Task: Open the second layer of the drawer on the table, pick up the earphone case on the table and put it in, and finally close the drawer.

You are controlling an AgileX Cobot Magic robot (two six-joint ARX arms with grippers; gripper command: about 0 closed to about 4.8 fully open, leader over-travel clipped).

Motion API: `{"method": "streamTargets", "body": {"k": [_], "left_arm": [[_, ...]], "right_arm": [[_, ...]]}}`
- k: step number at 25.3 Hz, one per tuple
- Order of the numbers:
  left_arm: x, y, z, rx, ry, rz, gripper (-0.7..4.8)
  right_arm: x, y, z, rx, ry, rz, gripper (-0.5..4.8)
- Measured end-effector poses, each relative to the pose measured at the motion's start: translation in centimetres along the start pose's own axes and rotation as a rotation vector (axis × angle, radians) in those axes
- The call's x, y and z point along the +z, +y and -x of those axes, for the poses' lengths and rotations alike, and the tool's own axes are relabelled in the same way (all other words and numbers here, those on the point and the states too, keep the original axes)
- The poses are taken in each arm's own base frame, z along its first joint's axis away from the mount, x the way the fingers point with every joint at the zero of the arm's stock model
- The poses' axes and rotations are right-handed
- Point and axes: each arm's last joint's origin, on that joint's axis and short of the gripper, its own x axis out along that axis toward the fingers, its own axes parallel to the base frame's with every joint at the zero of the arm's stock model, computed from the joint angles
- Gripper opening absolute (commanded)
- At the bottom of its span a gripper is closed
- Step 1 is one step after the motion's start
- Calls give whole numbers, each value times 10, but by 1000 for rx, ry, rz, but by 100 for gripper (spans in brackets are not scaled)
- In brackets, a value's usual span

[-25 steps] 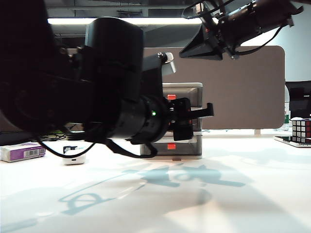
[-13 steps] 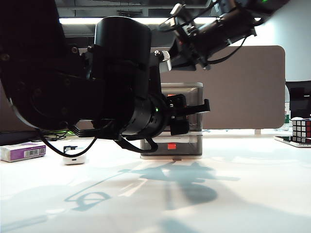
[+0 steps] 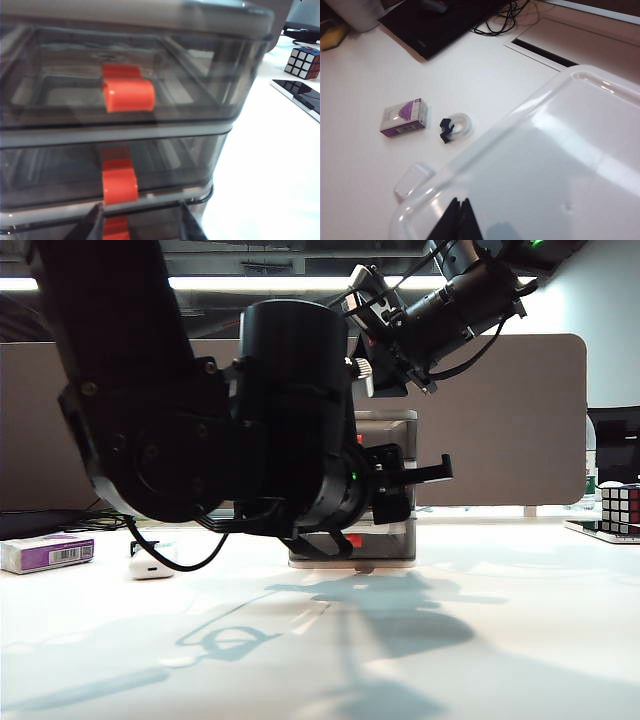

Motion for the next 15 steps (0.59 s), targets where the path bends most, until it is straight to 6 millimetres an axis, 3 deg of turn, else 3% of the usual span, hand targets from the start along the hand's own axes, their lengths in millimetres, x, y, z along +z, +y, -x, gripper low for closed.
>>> {"method": "streamTargets", "body": {"k": [5, 15], "left_arm": [[3, -2, -4, 26, -11, 4, 183], [3, 2, -11, 71, -19, 6, 183]], "right_arm": [[-6, -4, 1, -154, 62, 3, -5], [-7, -3, 2, -161, 86, 27, -5]]}}
